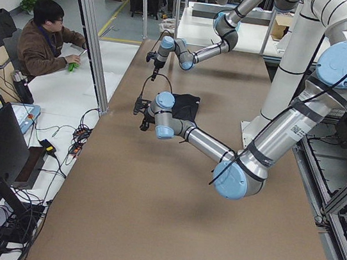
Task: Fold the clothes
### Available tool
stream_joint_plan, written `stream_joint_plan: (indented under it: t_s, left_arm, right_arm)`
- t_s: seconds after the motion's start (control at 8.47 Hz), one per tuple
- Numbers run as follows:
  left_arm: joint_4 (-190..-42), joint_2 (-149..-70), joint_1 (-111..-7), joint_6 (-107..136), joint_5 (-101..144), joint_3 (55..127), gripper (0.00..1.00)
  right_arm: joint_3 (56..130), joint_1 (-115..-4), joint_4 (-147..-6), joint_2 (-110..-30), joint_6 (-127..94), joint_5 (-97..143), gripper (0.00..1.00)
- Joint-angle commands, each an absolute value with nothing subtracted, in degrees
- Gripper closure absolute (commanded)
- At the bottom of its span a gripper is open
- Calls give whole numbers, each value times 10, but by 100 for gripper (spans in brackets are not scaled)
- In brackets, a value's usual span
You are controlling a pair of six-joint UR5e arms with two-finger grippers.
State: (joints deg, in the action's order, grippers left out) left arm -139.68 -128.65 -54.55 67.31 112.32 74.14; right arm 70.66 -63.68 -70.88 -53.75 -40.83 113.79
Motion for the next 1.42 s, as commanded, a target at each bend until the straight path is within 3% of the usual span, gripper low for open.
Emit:
stream_joint_plan:
  t_s: [0.0, 0.35, 0.71, 0.94, 1.3]
  left_arm:
    - [-1355, -1254, -602, 637, 1120, 742, 0]
    - [-1354, -1150, -677, 489, 1113, 743, 0]
    - [-1279, -1085, -789, 334, 1093, 760, 0]
    - [-1107, -1081, -798, 197, 974, 839, 0]
    - [-1070, -1025, -797, 174, 946, 945, 0]
  right_arm:
    - [743, -712, -708, -626, -201, 1190, 6]
    - [816, -755, -700, -733, -133, 1174, 6]
    - [824, -764, -697, -779, -11, 1053, 6]
    - [828, -823, -702, -786, 90, 1040, 6]
    - [853, -840, -713, -809, 111, 1050, 6]
